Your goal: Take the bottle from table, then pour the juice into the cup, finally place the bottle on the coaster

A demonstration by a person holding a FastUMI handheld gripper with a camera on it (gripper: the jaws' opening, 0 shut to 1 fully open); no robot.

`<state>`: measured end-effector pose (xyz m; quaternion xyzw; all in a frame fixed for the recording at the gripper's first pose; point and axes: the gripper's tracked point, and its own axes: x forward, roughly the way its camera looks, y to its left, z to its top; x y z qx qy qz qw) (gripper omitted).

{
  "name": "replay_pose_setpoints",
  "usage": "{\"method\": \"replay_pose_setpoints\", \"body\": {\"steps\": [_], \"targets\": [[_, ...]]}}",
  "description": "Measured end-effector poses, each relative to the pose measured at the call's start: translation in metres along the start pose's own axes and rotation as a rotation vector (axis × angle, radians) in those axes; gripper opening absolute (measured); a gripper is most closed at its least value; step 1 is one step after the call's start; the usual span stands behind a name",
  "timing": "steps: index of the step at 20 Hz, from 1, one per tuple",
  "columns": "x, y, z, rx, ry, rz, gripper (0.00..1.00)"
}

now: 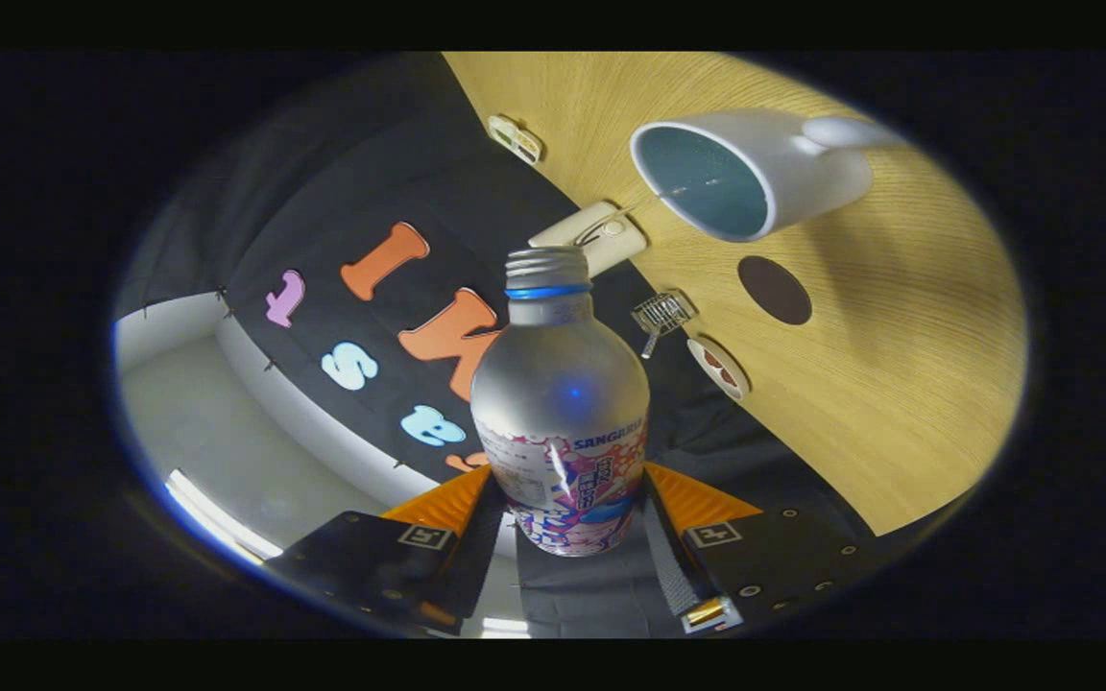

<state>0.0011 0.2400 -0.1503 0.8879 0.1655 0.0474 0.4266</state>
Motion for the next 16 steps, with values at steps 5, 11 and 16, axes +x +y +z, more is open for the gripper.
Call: {"method": "replay_pose_setpoints", "body": {"steps": [5, 11, 16], "targets": [[0.007, -0.019, 0.002, -0.067, -0.011, -0.069, 0.73], [0.005, -0.041, 0.011, -0.137, -0.023, -0.127, 0.73], [0.005, -0.059, 0.011, -0.270, -0.017, -0.203, 0.73]]}}
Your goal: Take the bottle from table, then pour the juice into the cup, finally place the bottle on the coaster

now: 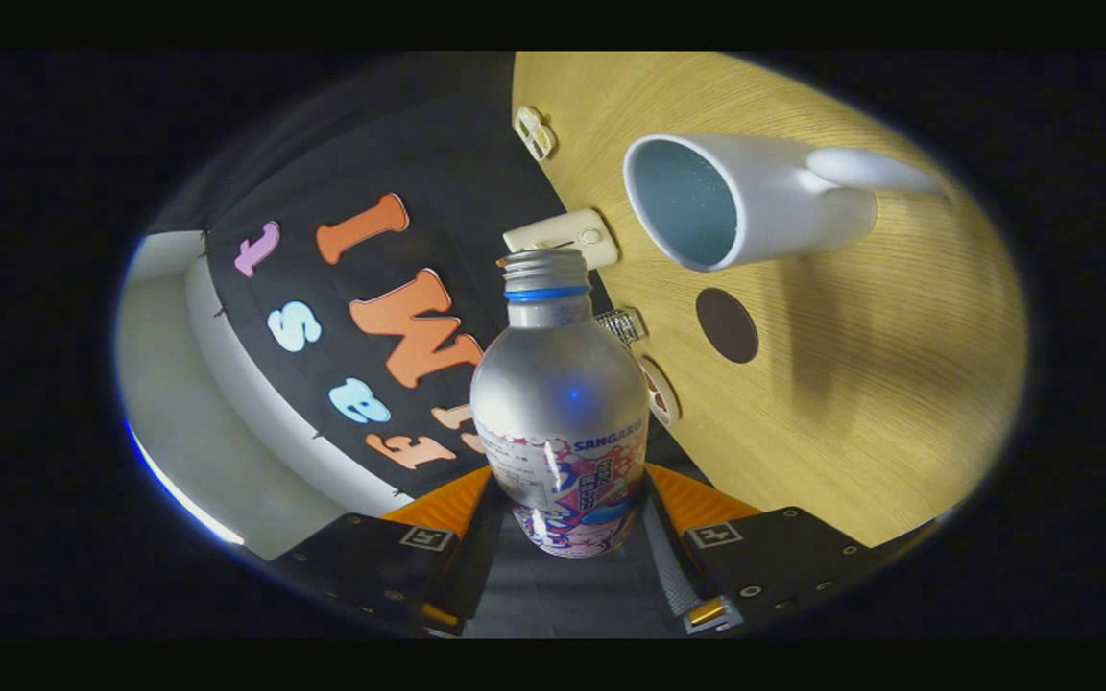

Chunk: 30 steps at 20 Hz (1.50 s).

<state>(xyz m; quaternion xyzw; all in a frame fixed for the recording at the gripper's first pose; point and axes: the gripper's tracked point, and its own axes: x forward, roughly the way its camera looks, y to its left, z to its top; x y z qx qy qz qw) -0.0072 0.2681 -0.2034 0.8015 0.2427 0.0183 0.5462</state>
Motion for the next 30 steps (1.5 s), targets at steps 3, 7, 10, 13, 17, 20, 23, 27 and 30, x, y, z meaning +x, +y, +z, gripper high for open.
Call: {"method": "replay_pose_setpoints", "body": {"steps": [3, 7, 10, 13, 17, 20, 23, 27, 30], "targets": [[0.005, -0.017, 0.003, -0.126, -0.010, -0.062, 0.73], [0.004, -0.028, -0.003, -0.274, 0.008, -0.103, 0.73], [0.008, -0.029, 0.000, -0.417, 0.001, -0.121, 0.73], [0.004, -0.030, -0.001, -0.592, -0.001, -0.142, 0.73], [0.008, -0.026, 0.008, -0.807, -0.016, -0.159, 0.73], [0.015, -0.022, 0.012, -0.951, -0.035, -0.171, 0.73], [0.024, -0.014, 0.017, -1.124, -0.055, -0.186, 0.73], [0.035, 0.001, 0.021, -1.308, -0.103, -0.186, 0.73], [0.043, 0.011, 0.014, -1.402, -0.117, -0.173, 0.73]]}}
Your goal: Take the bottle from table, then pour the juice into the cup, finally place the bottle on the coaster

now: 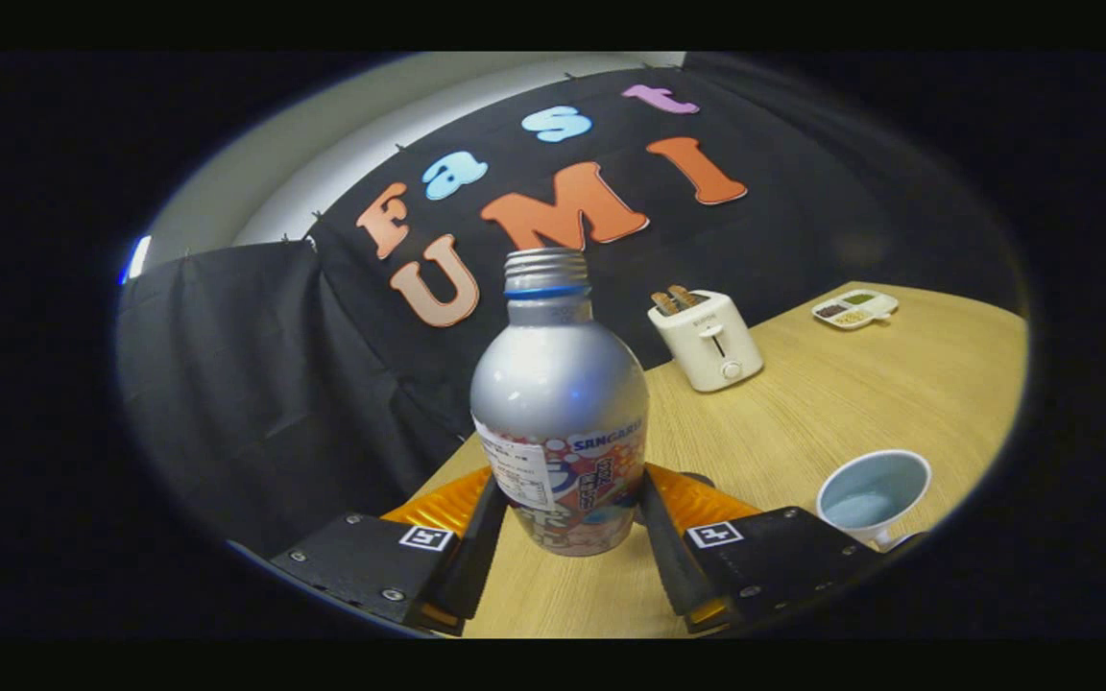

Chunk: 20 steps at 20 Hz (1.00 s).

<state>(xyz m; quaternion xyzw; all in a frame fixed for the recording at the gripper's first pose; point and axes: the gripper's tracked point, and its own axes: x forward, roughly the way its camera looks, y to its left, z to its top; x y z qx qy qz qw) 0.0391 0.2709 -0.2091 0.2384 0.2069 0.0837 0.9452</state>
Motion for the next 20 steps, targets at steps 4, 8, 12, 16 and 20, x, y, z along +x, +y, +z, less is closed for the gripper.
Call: {"method": "replay_pose_setpoints", "body": {"steps": [4, 8, 12, 16, 20], "targets": [[0.012, 0.003, 0.010, -0.112, -0.032, -0.015, 0.73], [0.028, 0.002, 0.017, -0.208, -0.075, -0.026, 0.73], [0.042, -0.002, 0.018, -0.253, -0.097, -0.029, 0.73], [0.061, -0.014, 0.005, -0.297, -0.085, -0.066, 0.73], [0.080, -0.025, -0.016, -0.288, -0.039, -0.089, 0.74]]}}
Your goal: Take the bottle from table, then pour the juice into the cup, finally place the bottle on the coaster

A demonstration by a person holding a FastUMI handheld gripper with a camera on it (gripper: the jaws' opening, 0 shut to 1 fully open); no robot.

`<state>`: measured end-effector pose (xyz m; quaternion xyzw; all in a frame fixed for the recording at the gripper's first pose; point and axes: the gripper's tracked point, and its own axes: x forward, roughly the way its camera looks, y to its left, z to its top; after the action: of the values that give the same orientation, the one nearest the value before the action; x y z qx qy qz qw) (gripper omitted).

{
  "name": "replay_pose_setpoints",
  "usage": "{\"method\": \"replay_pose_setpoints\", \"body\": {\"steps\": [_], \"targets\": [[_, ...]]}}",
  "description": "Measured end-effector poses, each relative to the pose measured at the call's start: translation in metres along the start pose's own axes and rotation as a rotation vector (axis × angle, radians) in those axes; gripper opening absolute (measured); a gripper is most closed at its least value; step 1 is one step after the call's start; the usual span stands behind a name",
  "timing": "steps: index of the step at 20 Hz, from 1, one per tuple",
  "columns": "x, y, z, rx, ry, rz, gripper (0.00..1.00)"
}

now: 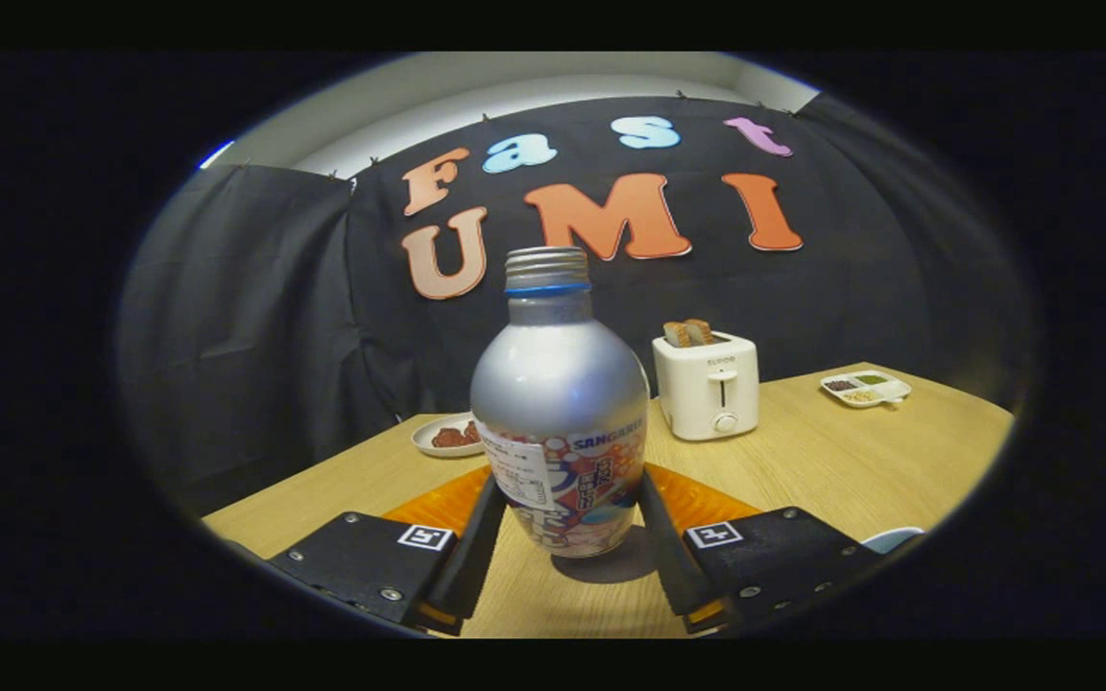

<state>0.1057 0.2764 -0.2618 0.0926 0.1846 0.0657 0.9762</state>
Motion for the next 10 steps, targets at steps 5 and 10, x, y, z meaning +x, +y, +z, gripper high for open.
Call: {"method": "replay_pose_setpoints", "body": {"steps": [5, 10], "targets": [[0.013, -0.011, -0.019, -0.040, 0.043, -0.050, 0.74], [0.021, -0.014, -0.040, -0.075, 0.091, -0.077, 0.74]]}}
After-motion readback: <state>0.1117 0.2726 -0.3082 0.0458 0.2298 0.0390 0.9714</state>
